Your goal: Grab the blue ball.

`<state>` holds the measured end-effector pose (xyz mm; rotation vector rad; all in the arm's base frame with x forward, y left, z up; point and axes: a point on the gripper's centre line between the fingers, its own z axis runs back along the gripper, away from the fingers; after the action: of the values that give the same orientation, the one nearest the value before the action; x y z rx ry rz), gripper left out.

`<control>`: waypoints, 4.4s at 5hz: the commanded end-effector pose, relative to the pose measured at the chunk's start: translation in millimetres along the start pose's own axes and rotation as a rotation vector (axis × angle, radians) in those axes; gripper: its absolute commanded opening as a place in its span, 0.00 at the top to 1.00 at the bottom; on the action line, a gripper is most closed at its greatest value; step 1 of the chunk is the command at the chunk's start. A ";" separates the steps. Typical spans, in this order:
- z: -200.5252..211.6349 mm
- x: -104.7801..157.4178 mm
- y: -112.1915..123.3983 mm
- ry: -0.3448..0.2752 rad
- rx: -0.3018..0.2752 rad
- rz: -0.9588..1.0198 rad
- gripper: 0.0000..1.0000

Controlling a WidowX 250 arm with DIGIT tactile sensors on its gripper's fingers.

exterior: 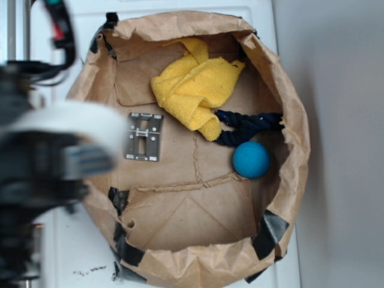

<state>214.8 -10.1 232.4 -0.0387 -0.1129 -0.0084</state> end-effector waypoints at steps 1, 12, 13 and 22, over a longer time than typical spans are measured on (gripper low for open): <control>-31.6 52.6 33.6 -0.205 -0.053 -0.002 0.00; -115.1 93.9 1.0 -0.177 0.096 -0.167 0.00; -118.7 84.3 -8.1 -0.223 0.160 -0.245 0.00; -189.7 152.2 20.8 -0.257 0.339 -0.303 0.76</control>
<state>377.9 4.6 51.0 0.3147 -0.3294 -0.2853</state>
